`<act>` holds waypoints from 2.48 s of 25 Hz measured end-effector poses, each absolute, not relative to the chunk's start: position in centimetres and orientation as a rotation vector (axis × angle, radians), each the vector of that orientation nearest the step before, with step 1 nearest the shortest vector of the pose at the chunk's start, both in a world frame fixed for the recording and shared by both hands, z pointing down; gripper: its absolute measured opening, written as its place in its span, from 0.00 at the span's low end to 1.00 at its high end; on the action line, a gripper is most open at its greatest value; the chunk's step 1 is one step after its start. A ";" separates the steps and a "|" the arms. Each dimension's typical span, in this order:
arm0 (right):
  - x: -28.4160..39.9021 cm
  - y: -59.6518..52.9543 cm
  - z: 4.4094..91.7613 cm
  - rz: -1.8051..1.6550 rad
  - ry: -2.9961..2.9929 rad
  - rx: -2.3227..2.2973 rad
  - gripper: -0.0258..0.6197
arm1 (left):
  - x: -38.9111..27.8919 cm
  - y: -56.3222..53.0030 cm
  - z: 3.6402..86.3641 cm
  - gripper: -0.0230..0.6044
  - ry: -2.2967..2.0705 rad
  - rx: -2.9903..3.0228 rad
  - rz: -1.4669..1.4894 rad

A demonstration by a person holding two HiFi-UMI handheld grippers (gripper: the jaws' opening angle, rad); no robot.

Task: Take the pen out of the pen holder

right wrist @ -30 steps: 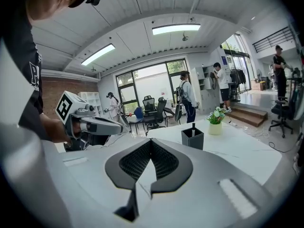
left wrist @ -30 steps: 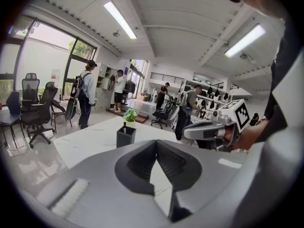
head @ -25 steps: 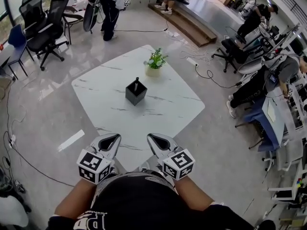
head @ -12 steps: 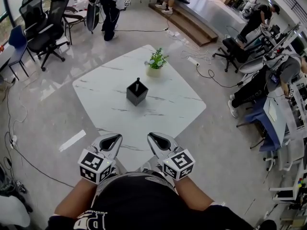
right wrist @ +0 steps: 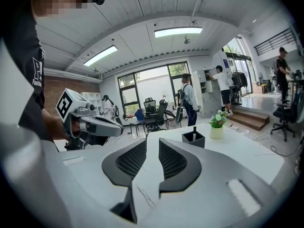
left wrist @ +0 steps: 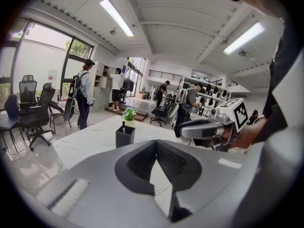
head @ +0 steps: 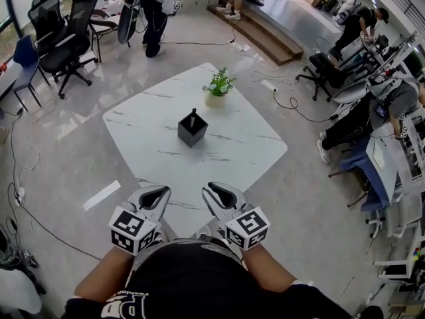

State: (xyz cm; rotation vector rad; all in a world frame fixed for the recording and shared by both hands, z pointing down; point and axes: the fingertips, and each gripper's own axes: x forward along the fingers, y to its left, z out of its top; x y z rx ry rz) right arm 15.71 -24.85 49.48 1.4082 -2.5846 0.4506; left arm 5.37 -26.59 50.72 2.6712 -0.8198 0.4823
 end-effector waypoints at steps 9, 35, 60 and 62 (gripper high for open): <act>15.2 -24.8 49.8 0.444 -2.584 1.391 0.13 | 5.3 -26.3 50.9 0.13 -0.811 2.673 0.490; 19.5 -35.4 53.7 0.453 -2.432 1.484 0.13 | 2.3 -26.4 52.6 0.13 -0.915 2.584 0.484; 20.6 -51.7 60.6 0.510 -2.246 1.433 0.13 | -1.5 -26.8 53.5 0.13 -1.075 2.484 0.496; 20.7 -52.5 61.0 0.513 -2.231 1.428 0.13 | -1.8 -26.7 53.6 0.13 -1.087 2.473 0.495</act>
